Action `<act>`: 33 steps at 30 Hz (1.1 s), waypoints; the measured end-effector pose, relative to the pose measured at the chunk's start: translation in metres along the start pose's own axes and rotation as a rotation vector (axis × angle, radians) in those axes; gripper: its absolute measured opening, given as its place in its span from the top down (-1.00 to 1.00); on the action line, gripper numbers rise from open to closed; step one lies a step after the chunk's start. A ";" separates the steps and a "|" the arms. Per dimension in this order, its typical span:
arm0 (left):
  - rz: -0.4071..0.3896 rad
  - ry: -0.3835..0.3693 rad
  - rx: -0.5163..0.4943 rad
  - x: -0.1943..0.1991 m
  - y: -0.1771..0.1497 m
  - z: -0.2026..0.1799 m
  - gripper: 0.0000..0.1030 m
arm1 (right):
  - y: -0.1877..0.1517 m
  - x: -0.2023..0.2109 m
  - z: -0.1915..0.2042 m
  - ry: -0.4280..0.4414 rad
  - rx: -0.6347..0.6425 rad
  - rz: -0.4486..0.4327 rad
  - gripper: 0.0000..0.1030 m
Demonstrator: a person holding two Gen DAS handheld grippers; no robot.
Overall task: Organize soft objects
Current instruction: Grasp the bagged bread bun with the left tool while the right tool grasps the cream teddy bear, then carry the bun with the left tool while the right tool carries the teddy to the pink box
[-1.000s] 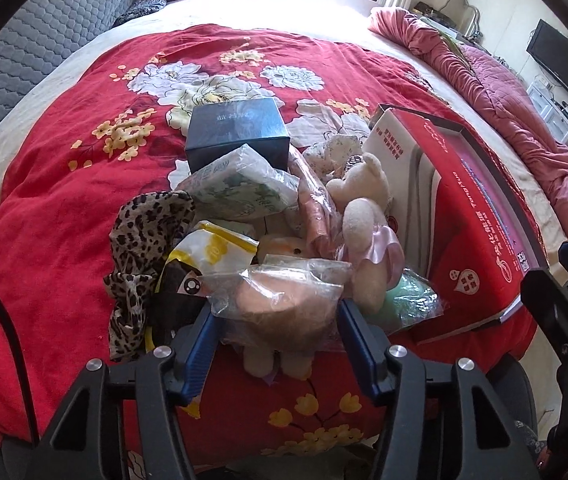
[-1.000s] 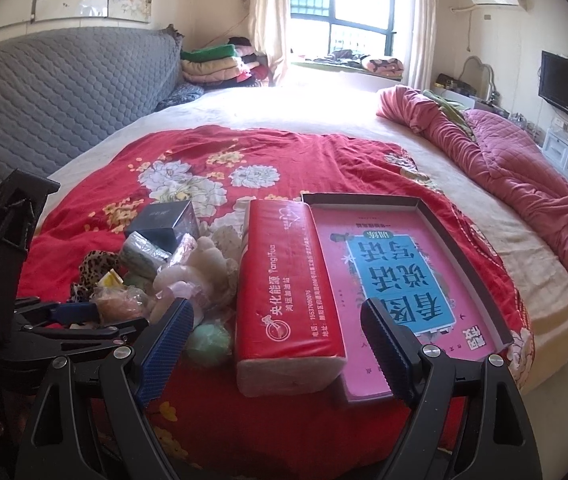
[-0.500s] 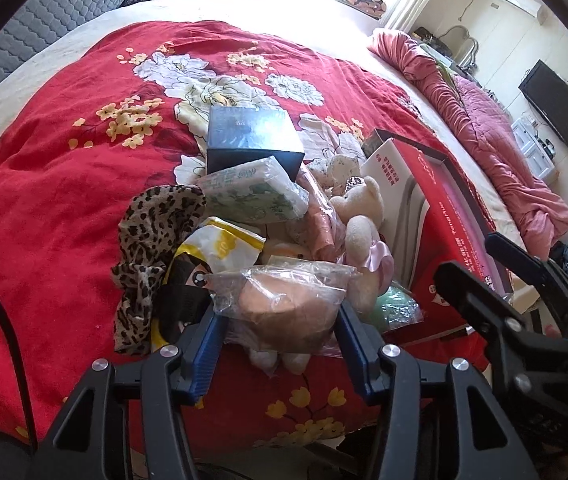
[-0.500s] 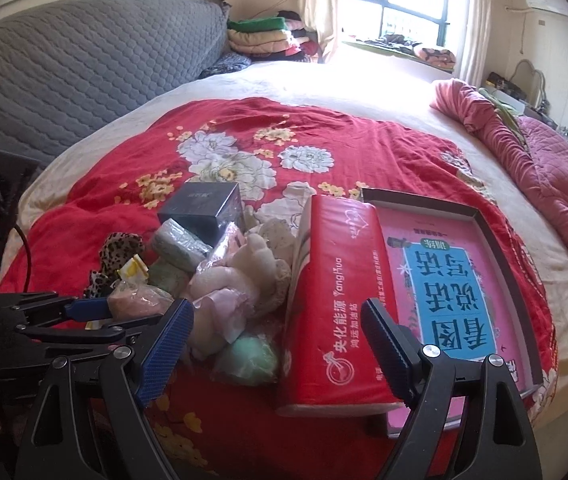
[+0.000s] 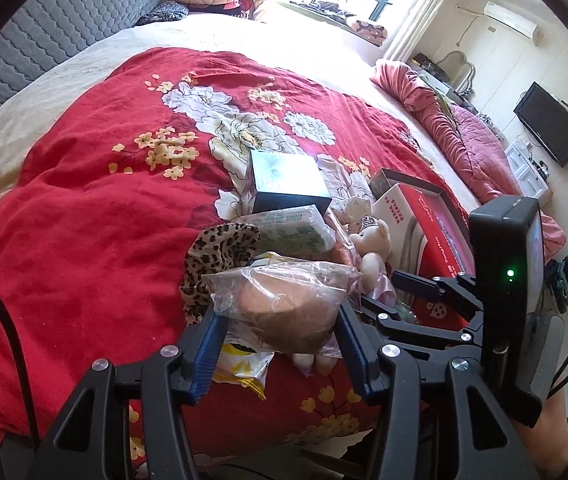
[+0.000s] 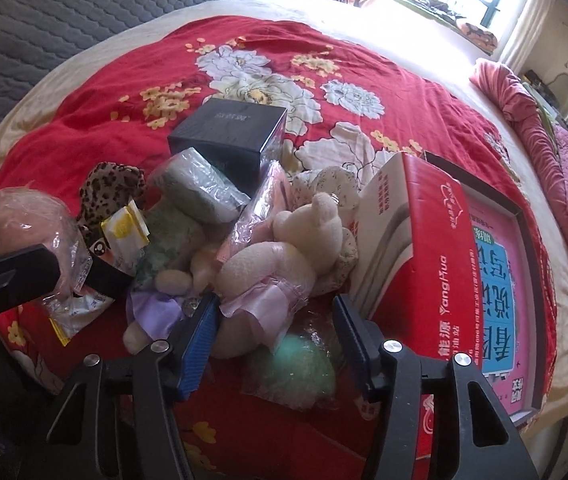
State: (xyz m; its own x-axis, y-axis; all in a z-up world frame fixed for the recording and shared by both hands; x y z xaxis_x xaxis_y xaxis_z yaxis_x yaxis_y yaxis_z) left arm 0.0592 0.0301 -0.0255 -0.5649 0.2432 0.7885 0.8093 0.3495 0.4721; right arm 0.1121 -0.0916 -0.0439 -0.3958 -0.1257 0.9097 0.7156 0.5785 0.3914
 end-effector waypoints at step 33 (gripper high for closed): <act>-0.076 -0.032 -0.244 0.015 0.009 -0.123 -0.05 | -0.056 0.137 -0.118 0.048 -0.311 -0.415 0.66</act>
State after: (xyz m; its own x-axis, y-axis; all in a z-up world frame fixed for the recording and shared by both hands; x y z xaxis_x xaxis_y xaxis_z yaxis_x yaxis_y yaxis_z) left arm 0.0778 -0.0741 0.0389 -0.6272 0.2549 0.7359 0.7770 0.1400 0.6138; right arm 0.0857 -0.2360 0.0755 -0.6612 -0.3349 0.6713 0.6438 0.2062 0.7369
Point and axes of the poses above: each gripper's, at about its wrist camera, not at the fingertips, and x roughly against the way its jaws point, z to its left, y to its top, the point moved 1 cm from there along -x, roughly the way its jaws point, and after that the axes turned 6 degrees about x, right-handed, at the moved point
